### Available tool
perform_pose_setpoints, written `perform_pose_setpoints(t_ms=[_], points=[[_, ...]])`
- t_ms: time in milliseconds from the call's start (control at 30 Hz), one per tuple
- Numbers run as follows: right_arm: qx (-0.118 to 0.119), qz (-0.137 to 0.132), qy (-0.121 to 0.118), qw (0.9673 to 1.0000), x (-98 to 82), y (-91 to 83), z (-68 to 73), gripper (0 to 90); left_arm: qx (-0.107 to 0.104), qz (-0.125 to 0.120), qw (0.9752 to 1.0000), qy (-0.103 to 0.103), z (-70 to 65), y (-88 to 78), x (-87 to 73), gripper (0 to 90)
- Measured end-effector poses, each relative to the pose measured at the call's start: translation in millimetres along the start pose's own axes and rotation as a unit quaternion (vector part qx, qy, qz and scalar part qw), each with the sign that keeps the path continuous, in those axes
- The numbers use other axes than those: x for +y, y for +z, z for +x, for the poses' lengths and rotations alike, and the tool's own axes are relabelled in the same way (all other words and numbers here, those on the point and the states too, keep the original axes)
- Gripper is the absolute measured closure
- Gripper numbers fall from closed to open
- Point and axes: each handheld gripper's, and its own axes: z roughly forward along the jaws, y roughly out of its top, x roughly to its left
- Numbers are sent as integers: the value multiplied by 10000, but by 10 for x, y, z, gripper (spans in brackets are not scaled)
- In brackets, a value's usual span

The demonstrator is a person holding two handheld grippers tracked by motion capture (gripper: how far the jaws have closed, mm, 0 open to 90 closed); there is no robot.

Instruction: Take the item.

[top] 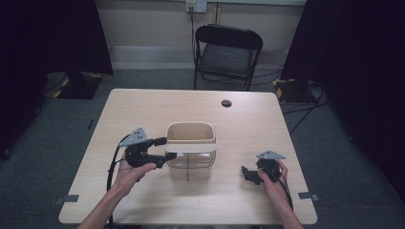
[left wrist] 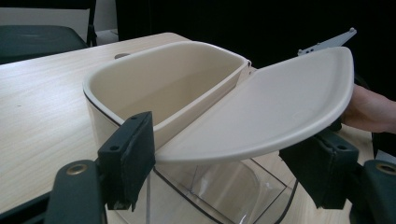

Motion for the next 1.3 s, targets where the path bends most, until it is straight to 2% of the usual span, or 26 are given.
perform_pose_setpoints(t_ms=[333, 600, 1300], points=[[-1, 0, 0, 10000, 0, 0, 0, 125, -43, 3, 10000, 68, -34, 23, 65, 305], [-1, -2, -6, 10000, 0, 0, -1, 125, -113, 78, 9999, -5, -30, 46, 73, 337], [-1, 0, -1, 10000, 0, 0, 0, 125, -183, 37, 9998, -15, -19, 49, 105, 384]])
